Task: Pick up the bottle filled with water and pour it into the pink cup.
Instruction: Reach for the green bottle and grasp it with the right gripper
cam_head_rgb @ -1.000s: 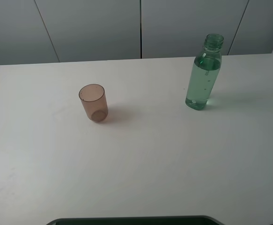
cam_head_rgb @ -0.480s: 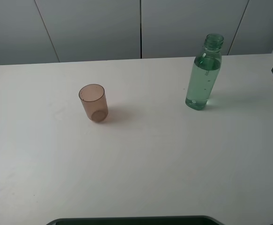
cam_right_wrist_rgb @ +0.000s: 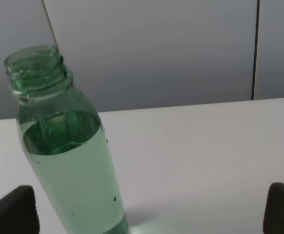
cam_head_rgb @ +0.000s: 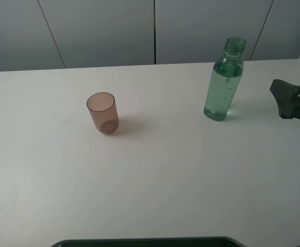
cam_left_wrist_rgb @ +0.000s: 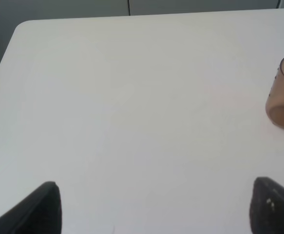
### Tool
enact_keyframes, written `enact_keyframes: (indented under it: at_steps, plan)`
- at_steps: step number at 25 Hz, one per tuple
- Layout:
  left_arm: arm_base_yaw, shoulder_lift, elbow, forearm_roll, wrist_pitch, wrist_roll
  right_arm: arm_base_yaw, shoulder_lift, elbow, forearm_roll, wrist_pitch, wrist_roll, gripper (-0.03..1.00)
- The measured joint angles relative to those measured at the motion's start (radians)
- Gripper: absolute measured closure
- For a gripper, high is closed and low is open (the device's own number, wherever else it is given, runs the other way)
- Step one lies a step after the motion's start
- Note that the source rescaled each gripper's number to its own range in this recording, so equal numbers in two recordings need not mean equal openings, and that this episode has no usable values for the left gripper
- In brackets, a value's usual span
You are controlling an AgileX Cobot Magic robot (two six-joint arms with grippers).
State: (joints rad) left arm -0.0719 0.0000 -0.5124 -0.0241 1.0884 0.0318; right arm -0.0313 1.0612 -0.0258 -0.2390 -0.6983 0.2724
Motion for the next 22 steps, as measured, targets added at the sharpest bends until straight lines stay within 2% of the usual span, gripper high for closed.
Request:
enact_keyframes:
  at_steps: [13,16,22]
  plan:
    - [0.000,0.000,0.000,0.000,0.000,0.000,0.000,0.120,0.012,-0.094,-0.062,-0.026,-0.03]
    - [0.000,0.000,0.000,0.000,0.000,0.000,0.022,0.166,0.010,-0.108,-0.073,-0.026,-0.03]
    - [0.000,0.000,0.000,0.000,0.000,0.000,0.161,0.245,-0.021,0.026,-0.073,-0.140,-0.03]
